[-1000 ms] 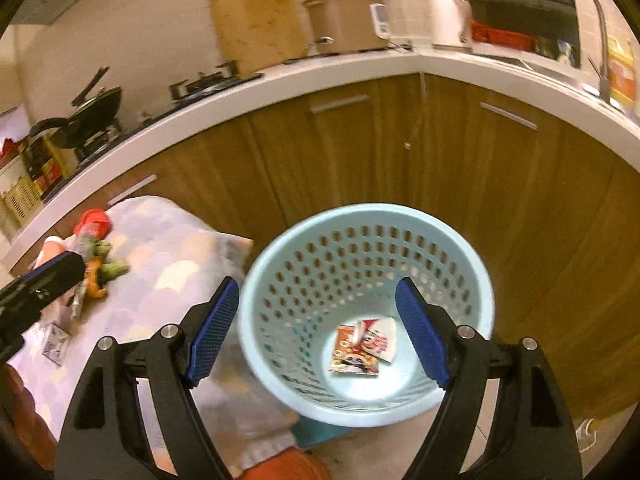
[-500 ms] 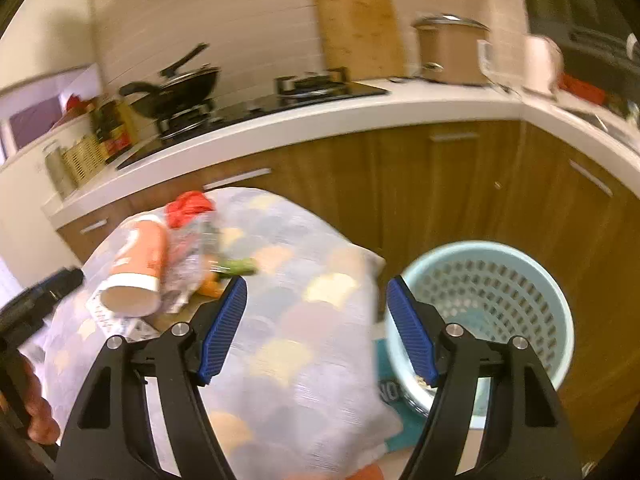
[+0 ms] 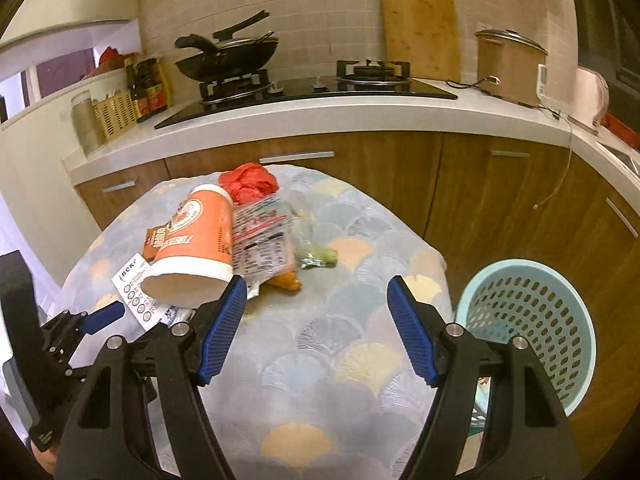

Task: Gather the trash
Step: 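Grasp the white milk carton with the left tool while the right tool grasps the orange cup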

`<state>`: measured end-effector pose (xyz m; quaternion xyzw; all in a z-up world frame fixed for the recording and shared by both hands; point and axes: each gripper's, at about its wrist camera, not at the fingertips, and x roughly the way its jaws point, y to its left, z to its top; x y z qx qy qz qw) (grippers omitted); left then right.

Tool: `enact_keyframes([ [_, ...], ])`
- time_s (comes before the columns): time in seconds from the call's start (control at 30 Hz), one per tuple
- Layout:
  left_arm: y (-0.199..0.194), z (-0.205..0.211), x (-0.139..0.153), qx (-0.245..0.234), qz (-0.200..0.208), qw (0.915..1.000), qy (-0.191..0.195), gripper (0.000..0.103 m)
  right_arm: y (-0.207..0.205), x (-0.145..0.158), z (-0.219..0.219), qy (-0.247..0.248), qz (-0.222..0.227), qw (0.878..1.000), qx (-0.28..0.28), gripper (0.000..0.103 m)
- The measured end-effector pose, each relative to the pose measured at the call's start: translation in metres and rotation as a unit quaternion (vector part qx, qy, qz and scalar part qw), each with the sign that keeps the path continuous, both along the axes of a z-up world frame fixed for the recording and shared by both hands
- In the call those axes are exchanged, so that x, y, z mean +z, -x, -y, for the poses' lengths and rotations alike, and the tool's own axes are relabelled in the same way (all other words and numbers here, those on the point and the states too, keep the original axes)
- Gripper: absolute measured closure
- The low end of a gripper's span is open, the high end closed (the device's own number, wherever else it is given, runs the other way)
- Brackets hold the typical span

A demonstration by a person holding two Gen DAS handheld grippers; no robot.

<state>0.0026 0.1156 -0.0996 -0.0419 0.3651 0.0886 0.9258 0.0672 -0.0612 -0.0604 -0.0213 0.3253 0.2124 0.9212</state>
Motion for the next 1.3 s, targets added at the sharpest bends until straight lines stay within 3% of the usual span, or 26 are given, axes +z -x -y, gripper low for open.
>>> enact_keyframes([
  [0.33,0.003,-0.014,-0.016,0.011,-0.015,0.9998,-0.01,0.035,-0.003,-0.004,-0.011,-0.004,-0.017,1.0,0.009,0.034],
  [0.7,0.041,-0.127,-0.001,0.135,0.0,0.9902,0.035,0.037,0.0,-0.008,-0.038,-0.002,-0.025,0.999,0.033,0.034],
  [0.87,0.041,-0.138,0.018,0.11,0.034,0.9905,0.076,0.033,0.002,-0.009,-0.05,-0.004,-0.029,0.999,0.045,0.034],
  [0.9,0.034,-0.134,0.019,0.097,0.033,0.9911,0.086,0.028,0.003,-0.01,-0.053,-0.005,-0.03,0.998,0.048,0.034],
  [0.97,0.019,-0.128,0.016,0.073,0.023,0.9913,0.107,0.025,0.003,-0.011,-0.059,-0.007,-0.033,0.998,0.053,0.034],
  [1.2,-0.022,-0.109,-0.007,0.091,-0.027,0.9926,0.076,0.028,0.004,-0.014,-0.076,-0.011,-0.04,0.996,0.081,0.034],
  [1.3,-0.027,-0.115,-0.012,0.094,-0.031,0.9916,0.084,0.037,0.001,-0.015,-0.087,-0.017,-0.045,0.994,0.1,0.034],
])
